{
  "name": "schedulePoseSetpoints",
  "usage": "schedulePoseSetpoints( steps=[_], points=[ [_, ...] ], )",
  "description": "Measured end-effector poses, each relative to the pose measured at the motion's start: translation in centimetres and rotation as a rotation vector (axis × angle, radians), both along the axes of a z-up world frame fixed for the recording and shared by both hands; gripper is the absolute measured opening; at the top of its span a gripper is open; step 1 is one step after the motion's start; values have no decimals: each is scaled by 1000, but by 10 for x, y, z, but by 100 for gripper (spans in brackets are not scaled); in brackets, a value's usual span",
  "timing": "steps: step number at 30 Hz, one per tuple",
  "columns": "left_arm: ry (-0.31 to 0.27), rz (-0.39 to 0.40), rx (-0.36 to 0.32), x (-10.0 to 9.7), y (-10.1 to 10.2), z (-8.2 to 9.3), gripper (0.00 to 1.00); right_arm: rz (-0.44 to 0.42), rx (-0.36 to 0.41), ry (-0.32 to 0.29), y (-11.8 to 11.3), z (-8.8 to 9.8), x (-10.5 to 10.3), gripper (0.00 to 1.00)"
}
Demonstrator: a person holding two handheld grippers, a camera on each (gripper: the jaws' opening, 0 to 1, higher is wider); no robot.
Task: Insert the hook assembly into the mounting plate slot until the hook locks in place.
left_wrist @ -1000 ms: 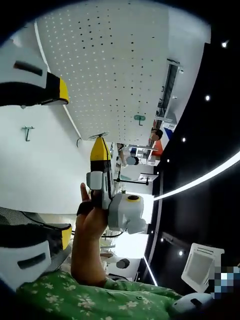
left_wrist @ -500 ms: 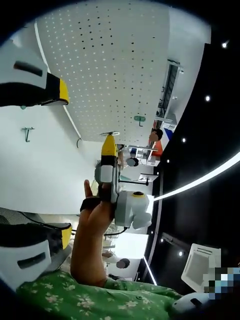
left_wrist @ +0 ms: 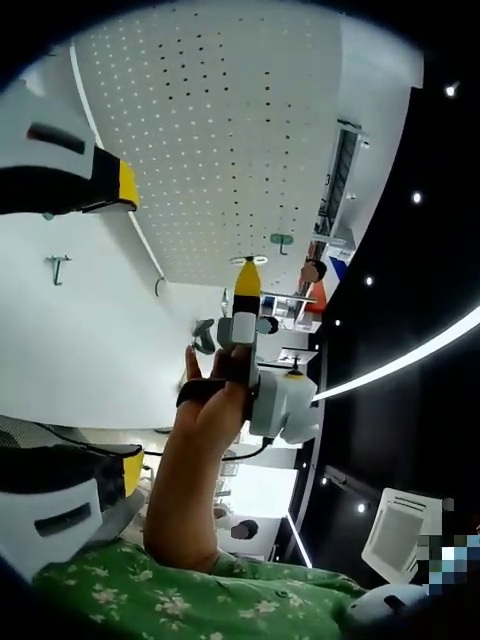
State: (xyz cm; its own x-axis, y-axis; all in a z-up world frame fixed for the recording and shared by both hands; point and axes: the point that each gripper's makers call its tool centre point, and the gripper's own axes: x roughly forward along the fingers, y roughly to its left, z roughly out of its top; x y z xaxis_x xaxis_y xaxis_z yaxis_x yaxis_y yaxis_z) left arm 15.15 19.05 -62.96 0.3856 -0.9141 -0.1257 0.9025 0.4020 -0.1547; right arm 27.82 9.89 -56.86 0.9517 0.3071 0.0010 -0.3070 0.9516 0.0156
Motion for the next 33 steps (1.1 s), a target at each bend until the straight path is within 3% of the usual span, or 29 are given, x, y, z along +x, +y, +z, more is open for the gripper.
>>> schedulePoseSetpoints(
  steps=[15,33],
  points=[
    [5,5,4,2,2,-1,98,-53,14,-51,-16,25,23,1],
    [22,17,7,10,6,-7,97,-98,-4,-90,-27,39,55,1]
  ],
)
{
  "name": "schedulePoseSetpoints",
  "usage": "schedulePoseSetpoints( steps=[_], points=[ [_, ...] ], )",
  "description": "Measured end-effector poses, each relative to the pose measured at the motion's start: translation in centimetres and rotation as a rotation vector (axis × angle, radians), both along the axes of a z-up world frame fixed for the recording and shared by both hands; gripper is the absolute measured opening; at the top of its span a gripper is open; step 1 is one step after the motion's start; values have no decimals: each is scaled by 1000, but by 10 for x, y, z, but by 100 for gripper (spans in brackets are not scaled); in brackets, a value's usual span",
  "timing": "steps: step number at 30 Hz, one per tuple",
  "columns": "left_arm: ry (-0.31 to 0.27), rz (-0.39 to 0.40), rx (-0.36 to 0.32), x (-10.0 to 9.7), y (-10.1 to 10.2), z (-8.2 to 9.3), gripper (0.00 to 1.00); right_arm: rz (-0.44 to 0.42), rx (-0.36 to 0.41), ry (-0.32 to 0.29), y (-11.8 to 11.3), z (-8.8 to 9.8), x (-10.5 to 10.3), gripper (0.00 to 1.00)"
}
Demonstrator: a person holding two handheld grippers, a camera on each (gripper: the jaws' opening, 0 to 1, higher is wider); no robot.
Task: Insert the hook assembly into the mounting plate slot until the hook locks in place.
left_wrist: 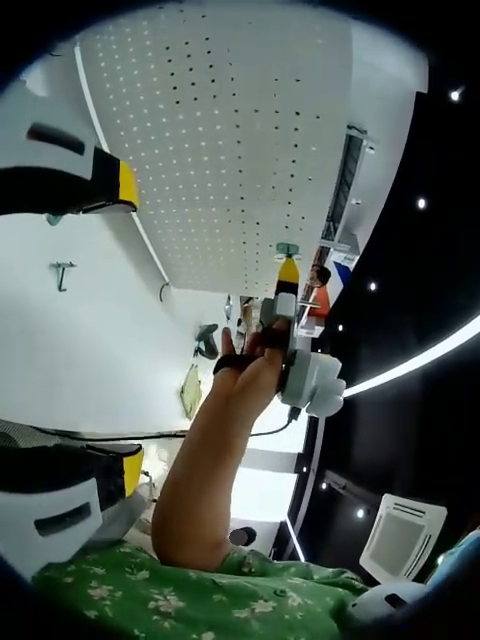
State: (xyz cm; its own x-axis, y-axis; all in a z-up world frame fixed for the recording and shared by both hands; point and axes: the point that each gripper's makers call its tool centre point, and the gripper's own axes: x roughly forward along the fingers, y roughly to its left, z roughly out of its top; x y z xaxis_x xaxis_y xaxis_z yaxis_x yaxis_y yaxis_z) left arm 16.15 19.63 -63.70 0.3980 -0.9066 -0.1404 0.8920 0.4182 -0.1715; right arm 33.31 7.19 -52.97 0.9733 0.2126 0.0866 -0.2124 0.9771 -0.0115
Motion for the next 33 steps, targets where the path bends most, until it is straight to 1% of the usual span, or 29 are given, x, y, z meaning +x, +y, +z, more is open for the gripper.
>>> schedulePoseSetpoints(
  steps=[9,12,16,23,26,33],
  points=[
    [11,8,-1,4,2,-4,97,-23,-1,-22,-7,12,22,1],
    [15,10,-1,6,2,-6,97,-30,-2,-29,-7,16,25,1],
    [17,12,0,7,3,-7,97,-41,-2,-40,-11,22,35,1],
    [17,18,4,9,5,-8,97,-51,-2,-43,-11,24,43,1],
    [18,20,6,10,6,-9,98,-55,-1,-44,-12,25,50,1],
    [18,22,8,11,7,-10,98,-62,-1,-45,-15,27,60,1]
  ],
)
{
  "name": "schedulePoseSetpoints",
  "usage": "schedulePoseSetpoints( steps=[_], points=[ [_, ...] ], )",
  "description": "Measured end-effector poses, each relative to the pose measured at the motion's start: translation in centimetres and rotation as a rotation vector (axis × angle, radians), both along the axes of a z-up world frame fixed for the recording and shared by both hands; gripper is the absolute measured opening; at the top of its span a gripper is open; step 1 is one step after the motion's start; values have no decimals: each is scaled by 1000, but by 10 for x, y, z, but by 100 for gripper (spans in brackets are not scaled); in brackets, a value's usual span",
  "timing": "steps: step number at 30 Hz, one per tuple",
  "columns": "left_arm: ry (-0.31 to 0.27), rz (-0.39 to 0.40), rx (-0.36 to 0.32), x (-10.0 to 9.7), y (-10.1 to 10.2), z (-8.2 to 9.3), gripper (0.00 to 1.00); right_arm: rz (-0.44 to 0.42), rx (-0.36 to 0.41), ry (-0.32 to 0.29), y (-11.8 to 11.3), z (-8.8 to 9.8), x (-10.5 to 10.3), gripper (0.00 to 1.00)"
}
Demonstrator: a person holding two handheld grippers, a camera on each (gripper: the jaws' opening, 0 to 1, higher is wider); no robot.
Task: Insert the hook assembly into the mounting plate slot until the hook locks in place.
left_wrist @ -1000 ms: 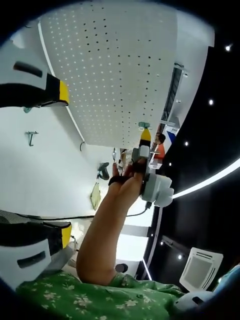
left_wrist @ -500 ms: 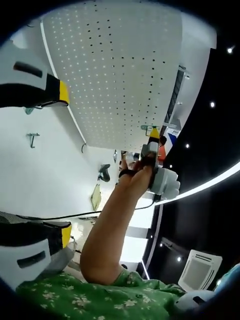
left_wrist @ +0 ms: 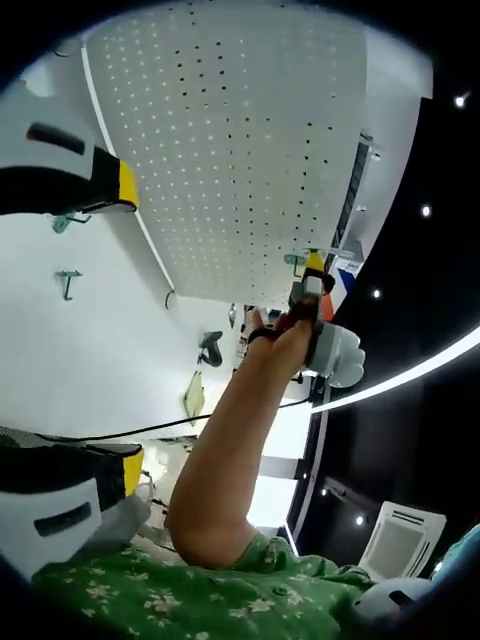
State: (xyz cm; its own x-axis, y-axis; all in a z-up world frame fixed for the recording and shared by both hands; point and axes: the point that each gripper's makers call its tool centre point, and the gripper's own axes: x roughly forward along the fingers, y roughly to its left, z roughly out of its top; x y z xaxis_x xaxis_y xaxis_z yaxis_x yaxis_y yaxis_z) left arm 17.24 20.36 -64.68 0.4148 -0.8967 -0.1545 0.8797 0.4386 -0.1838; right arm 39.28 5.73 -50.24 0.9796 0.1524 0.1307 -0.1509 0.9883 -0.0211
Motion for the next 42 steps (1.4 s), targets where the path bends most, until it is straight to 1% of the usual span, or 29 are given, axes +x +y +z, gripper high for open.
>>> schedulePoseSetpoints(
  steps=[7,16,27,34,42],
  points=[
    [-11,3,-2,2,0,3,98,-7,-4,7,-3,-2,8,1],
    [-23,-1,21,5,1,2,98,-11,-5,19,-5,-6,12,1],
    [-39,-8,33,8,2,2,98,-17,-6,25,-6,-9,15,1],
    [-73,-28,64,11,3,3,99,-16,-8,27,-6,-10,17,1],
    [-101,-40,81,14,3,6,99,-19,-8,28,-6,-11,19,1]
  ],
)
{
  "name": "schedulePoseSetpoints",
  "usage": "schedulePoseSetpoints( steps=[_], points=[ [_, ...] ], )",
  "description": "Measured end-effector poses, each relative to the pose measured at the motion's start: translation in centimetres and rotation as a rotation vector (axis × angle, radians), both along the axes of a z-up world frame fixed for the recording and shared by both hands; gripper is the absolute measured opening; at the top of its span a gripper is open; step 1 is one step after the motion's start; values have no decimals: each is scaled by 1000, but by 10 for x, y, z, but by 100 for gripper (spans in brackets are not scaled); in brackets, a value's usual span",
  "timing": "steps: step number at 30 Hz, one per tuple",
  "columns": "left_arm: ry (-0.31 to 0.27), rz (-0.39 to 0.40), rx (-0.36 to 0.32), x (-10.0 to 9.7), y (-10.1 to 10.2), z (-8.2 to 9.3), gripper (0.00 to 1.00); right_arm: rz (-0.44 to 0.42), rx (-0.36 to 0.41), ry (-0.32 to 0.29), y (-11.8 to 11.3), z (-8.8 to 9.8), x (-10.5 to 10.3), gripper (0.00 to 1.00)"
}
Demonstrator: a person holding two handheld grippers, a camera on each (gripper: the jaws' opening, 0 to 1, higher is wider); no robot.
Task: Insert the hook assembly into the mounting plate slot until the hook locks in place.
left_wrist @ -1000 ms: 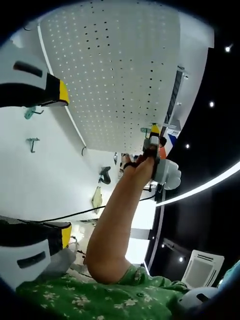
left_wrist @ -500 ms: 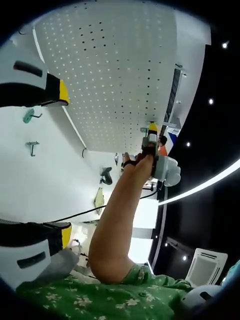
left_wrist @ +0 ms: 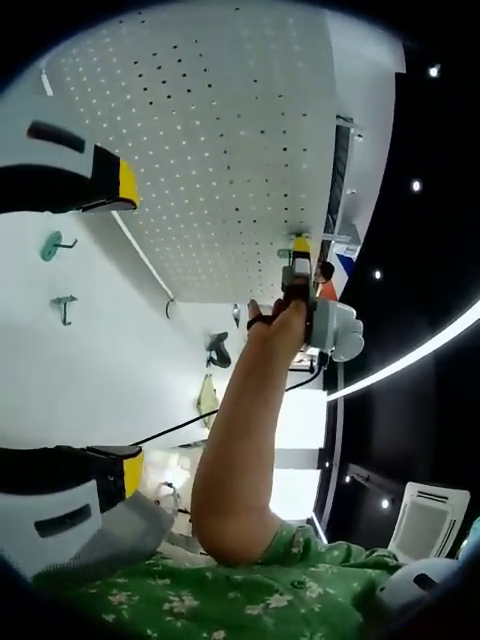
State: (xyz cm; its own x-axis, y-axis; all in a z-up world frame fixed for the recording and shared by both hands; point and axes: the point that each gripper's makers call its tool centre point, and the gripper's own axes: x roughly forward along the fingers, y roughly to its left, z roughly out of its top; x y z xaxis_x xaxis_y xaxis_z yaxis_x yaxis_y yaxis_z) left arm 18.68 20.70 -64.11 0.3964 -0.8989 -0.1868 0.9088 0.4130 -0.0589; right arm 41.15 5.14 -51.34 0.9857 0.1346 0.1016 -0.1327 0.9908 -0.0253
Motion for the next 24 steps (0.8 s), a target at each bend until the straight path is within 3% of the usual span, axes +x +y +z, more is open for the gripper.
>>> schedulePoseSetpoints(
  steps=[24],
  points=[
    [-28,-18,17,3,0,6,99,-15,46,5,-1,-1,2,1]
  ],
)
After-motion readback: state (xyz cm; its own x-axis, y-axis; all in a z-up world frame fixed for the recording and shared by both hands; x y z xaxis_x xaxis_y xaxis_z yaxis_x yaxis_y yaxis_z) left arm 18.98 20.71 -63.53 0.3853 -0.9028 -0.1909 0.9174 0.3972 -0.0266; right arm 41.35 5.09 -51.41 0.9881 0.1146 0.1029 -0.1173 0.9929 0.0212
